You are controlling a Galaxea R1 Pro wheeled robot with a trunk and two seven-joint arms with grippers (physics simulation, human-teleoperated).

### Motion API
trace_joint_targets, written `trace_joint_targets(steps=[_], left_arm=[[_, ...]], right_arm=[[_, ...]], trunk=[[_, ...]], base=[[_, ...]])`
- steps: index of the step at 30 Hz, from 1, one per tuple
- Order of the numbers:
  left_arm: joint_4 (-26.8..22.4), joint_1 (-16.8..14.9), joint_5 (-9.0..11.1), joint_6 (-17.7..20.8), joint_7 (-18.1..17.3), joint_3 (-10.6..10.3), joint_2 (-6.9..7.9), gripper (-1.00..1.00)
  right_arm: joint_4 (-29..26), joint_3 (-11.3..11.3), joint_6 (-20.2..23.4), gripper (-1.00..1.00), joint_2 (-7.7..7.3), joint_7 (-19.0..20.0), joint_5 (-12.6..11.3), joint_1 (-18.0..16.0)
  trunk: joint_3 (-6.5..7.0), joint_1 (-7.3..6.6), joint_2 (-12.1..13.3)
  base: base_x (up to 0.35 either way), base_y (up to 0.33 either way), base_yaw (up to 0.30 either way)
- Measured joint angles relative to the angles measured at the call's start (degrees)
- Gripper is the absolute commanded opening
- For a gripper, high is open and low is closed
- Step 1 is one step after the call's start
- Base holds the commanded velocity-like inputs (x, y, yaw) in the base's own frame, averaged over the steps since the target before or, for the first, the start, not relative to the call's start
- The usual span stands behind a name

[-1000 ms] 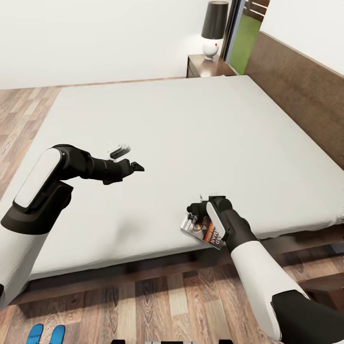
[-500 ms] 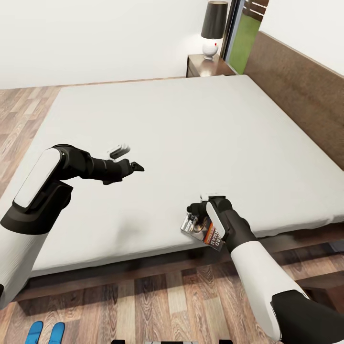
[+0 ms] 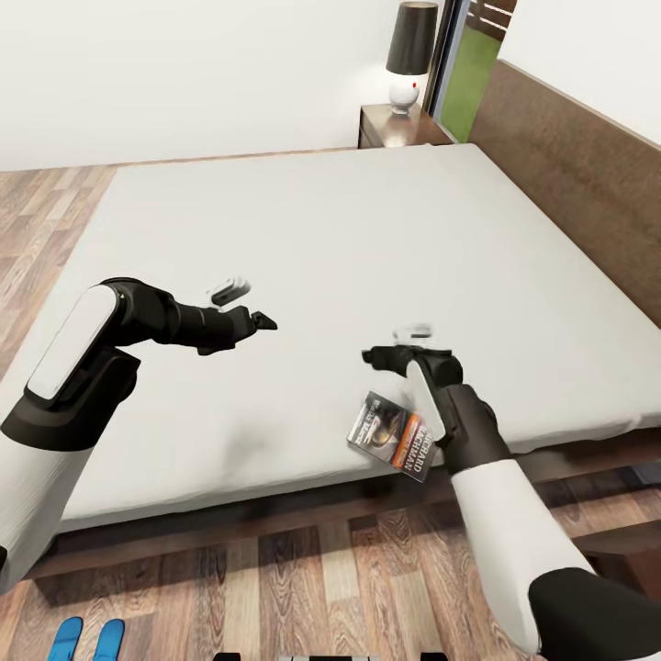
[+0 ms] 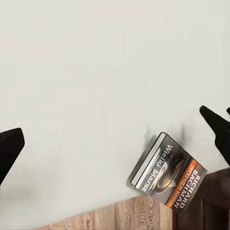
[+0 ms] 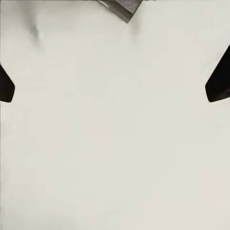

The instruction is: In the bedroom, move the book from the bed onto either nightstand, and place the two sandals side by side next to the bed.

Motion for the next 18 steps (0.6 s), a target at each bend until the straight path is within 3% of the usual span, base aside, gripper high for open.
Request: trace_joint_targets(steps=[5,10,13,16,18], left_arm=[[-0.2,0.49,-0.05,0.2,0.06,-0.24,0.02,1.0],[-0.3,1.48,-0.12,0.26,0.08,0.0,0.36,1.0],[-0.32,2.06,-0.15,0.24,0.08,0.08,0.42,1.0],[-0.36,3.78,-0.18,0.24,0.09,0.25,0.55,1.0],[-0.37,4.35,-0.19,0.25,0.09,0.3,0.59,1.0]], right_arm=[[-13.24,-4.54,1.59,1.0,-2.26,0.25,-0.36,4.54],[-23.17,-6.93,5.71,1.0,-3.62,0.42,-2.13,9.31],[-24.95,-8.06,7.71,1.0,-3.98,0.79,-3.62,11.41],[-26.72,-11.69,12.24,1.0,-4.38,3.78,-8.02,13.96],[-26.97,-12.67,13.2,1.0,-4.46,4.92,-9.29,14.4]], trunk=[[0.0,0.0,0.0],[0.02,0.0,0.0],[0.17,0.0,0.0],[0.38,0.0,0.0],[0.53,0.0,0.0]], base=[[0.0,0.0,0.0],[0.0,0.0,0.0],[0.0,0.0,0.0],[0.0,0.0,0.0],[0.0,0.0,0.0]])
